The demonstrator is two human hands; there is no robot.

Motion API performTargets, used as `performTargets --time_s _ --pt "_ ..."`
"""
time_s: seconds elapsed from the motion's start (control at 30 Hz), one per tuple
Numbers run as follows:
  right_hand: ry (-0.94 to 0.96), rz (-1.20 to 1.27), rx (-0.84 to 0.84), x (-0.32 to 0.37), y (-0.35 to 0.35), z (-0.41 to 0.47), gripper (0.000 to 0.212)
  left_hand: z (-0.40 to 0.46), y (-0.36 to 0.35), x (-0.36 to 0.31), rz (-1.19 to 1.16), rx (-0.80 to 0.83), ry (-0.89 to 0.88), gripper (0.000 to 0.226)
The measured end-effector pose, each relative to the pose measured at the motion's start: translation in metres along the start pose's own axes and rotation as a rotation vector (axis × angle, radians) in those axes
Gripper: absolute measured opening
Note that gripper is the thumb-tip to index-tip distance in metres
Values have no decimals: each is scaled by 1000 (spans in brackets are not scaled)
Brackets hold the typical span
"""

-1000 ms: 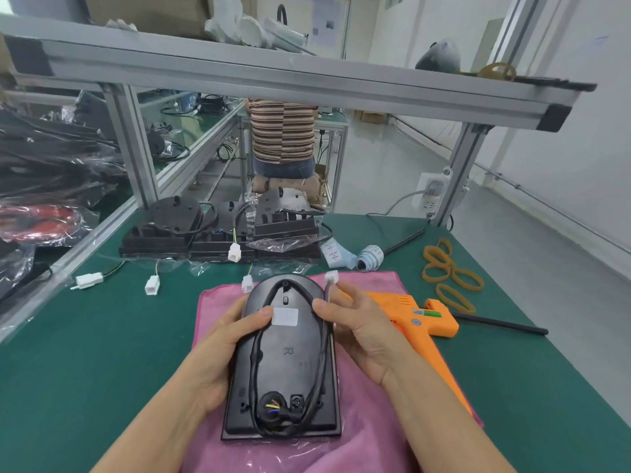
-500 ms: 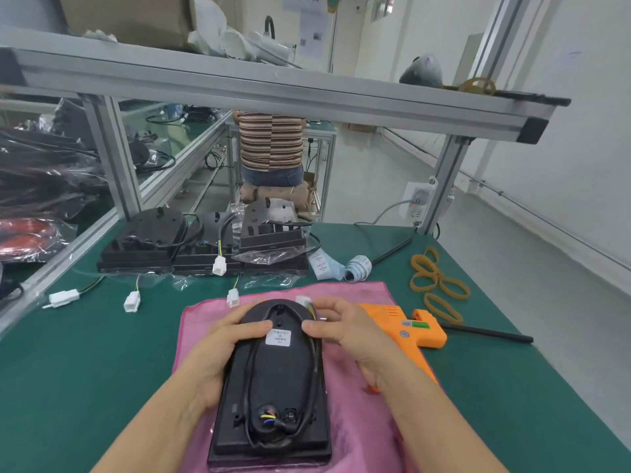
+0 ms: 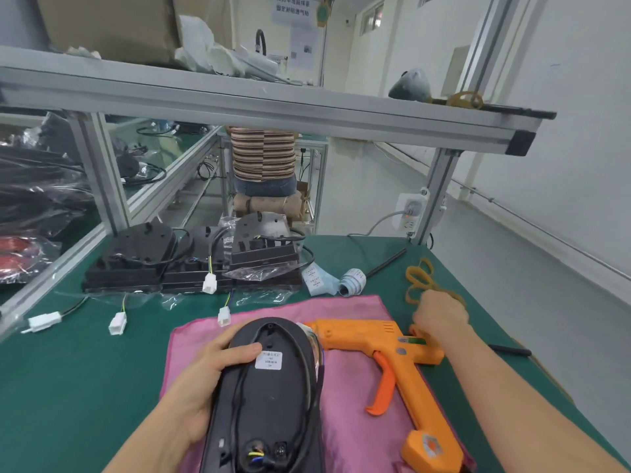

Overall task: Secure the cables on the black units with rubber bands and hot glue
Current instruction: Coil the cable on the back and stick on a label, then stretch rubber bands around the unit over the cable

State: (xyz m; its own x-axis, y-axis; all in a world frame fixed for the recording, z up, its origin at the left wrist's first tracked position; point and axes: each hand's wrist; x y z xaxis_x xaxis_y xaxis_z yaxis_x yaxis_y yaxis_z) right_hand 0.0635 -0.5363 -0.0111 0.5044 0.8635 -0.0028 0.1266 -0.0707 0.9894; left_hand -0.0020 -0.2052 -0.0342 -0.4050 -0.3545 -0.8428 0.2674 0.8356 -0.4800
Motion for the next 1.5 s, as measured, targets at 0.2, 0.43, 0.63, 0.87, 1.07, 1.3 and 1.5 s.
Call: performTargets --time_s 0.2,0.43,0.63,0.87,1.07,1.3,1.5 --pt "-15 49 26 -12 -7 18 16 -5 -2 -2 -19 4 -36 44" --pt "272 1368 135 34 19 -31 27 -8 -3 -5 -4 30 -108 60" --pt "350 1761 974 78 6 -87 28 -12 -4 -6 -48 59 -124 58" --pt "415 1898 773 56 -8 -86 41 -20 5 -6 -192 77 -205 50" --pt "515 1312 877 67 -20 -97 31 -19 -7 -6 -196 123 -216 59" --pt "875 1366 1089 65 -11 -114 109 -18 -10 -11 -60 30 -217 59" --pt "922 1362 993 74 4 -114 106 -17 -12 -19 11 21 -275 58"
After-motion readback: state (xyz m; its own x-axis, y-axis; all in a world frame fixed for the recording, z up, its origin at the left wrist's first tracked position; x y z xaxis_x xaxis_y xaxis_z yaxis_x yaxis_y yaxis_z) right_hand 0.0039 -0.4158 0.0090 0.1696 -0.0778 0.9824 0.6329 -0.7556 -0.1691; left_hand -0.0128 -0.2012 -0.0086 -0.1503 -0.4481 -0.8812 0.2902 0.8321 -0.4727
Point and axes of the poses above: each hand's wrist, its own z-axis towards the middle knuckle, its own y-axis out of the back of the hand, x = y × z, and after that the axes turned 5 degrees about x, right-handed
